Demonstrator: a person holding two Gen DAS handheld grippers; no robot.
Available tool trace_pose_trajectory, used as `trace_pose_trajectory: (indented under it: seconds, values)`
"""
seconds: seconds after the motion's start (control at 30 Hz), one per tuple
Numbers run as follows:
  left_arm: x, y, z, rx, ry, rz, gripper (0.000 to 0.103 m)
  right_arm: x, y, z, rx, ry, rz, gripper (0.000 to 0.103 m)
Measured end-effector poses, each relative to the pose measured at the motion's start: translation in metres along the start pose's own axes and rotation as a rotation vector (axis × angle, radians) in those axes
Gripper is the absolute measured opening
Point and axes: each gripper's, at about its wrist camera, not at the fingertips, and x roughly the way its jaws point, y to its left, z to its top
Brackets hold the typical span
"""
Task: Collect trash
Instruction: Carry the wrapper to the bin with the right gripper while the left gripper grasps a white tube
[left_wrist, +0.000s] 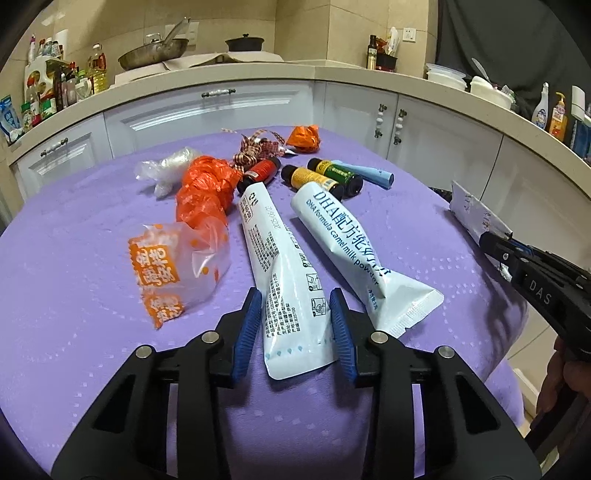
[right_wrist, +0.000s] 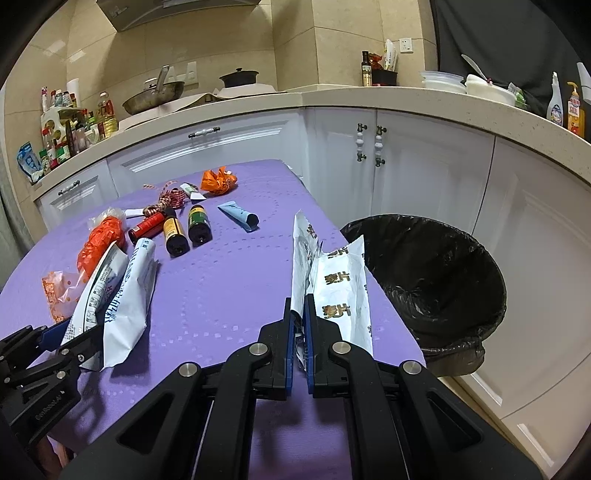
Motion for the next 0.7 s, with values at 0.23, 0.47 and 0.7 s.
trace_pose_trajectory:
  seconds: [0.23,0.47,0.7]
  values:
    - [-0.019,-0.002,0.005,0.026,-0.057,-0.005,0.035,-0.007,0.002,0.001,-0.015,-0.017,-0.005,0.005]
    - [-0.031,-0.007,0.019,0.039,-0.088,-0.037,0.035,-0.017,-0.010,0.009,0.003,-0.050,-0.031,0.005]
    - [-0.030,-0.038,0.048,0.098,-0.120,-0.113,0.035,-0.022,-0.043,0.021,0.037,-0.084,-0.098,0.005]
